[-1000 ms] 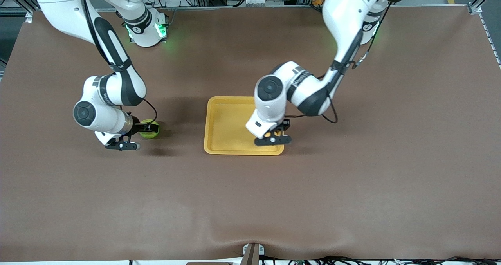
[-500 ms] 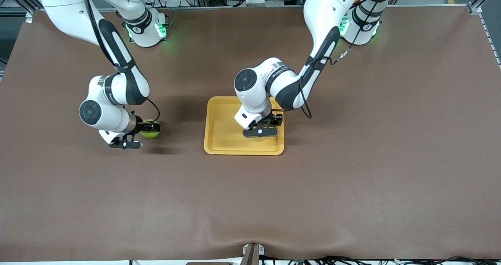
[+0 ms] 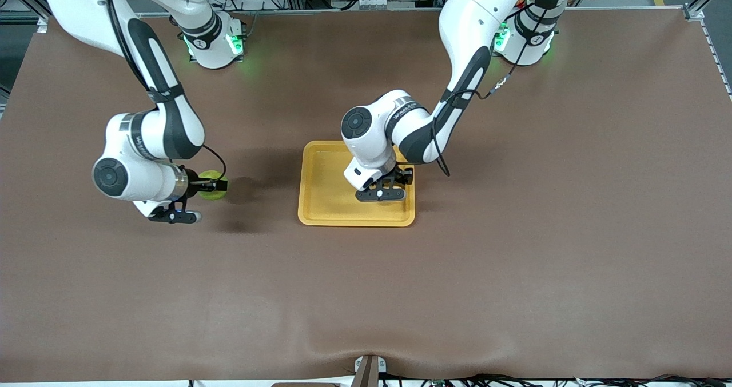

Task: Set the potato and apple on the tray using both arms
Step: 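Carry the potato over the tray while the right gripper grasps the apple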

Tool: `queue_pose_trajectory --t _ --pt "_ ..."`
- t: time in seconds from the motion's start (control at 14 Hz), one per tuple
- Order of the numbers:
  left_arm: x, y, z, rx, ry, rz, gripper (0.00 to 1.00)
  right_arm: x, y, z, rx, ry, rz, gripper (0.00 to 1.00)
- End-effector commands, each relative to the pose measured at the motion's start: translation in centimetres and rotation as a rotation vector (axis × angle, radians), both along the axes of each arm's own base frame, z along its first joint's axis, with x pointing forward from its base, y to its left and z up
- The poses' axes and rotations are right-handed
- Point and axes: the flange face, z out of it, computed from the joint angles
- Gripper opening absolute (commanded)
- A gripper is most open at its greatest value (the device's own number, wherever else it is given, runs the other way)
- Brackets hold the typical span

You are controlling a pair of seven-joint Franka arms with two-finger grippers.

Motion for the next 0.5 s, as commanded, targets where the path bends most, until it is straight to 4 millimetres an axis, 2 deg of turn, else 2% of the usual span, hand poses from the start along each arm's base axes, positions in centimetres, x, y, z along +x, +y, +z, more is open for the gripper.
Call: queue_pose_trajectory --t 0.0,0.14,0.29,0.36,0.43 --pt "0.0 -0.6 -0.1 0.038 -0.028 -0.021 0.0 0.9 0.8 2.5 0.007 0.016 -0.048 0.0" --pt "0.1 -0.5 -0.1 0.038 -0.028 -0.019 0.02 1.1 1.7 2.9 -0.006 0.016 -0.085 0.0" --pt "0.1 -0.4 -0.1 0.04 -0.027 -0.016 0.19 0.9 3.7 3.2 -0.012 0.014 -0.09 0.0" --pt "0.2 -0.3 -0.1 0.04 -0.027 -0.014 0.48 1.1 3.9 3.4 -0.016 0.01 -0.106 0.0" --pt "0.2 -0.2 -0.2 0.042 -0.027 -0.014 0.99 1.1 4.7 3.6 -0.015 0.008 -0.108 0.0"
